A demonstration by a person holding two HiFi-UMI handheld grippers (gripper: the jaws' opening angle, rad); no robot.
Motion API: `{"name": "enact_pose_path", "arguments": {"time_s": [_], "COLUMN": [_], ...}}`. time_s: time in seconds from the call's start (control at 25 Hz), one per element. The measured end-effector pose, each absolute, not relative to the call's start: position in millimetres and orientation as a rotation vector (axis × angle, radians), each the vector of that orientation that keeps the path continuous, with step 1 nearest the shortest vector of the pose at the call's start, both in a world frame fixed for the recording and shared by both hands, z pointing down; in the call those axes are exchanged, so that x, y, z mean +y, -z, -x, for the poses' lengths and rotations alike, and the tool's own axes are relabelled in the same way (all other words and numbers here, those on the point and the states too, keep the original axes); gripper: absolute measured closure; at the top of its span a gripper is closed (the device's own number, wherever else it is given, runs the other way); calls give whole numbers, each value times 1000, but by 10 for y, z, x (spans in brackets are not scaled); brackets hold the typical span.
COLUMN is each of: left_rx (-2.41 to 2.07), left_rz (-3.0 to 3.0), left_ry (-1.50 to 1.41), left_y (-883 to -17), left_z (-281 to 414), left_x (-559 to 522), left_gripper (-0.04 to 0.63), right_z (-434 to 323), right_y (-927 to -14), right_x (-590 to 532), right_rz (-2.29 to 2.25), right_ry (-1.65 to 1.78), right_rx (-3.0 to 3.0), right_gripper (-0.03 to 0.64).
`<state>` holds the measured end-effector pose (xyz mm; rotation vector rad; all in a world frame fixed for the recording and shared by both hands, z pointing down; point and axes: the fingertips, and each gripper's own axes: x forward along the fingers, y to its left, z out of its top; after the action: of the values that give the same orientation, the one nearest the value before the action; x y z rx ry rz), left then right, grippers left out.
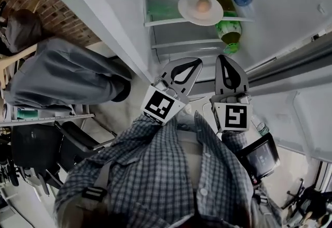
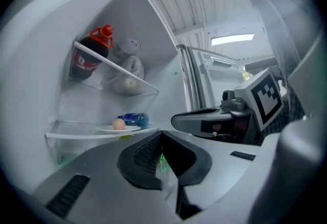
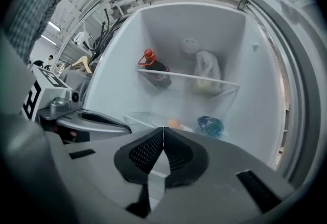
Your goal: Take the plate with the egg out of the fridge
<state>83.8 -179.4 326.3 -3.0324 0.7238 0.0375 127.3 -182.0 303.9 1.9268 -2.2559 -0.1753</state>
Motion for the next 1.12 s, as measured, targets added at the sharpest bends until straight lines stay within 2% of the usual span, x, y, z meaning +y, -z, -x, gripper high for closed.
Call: {"name": "enact_pose_path", "arguments": {"time_s": [0.6, 0.76, 1.12], "left_rx": [1000, 1053, 1193], "left_rz": [3097, 3115, 3208], "left_ry": [-127, -166, -266], "left_y": [-3378, -3400, -3447], "left_z": [-1085, -1058, -927], "left_x": [-2485, -2543, -2656], "left_gripper": [588, 588, 588], "right_z": [-1522, -1502, -1341], "right_y": [-3312, -3432, -3499], "right_x": [-2681, -2793, -2949], "right_rz": [-1318, -1218, -1058], "right_ry": [758, 803, 996], "right_rx": [-1825, -1735, -1603], "right_gripper": [609, 548, 545]}}
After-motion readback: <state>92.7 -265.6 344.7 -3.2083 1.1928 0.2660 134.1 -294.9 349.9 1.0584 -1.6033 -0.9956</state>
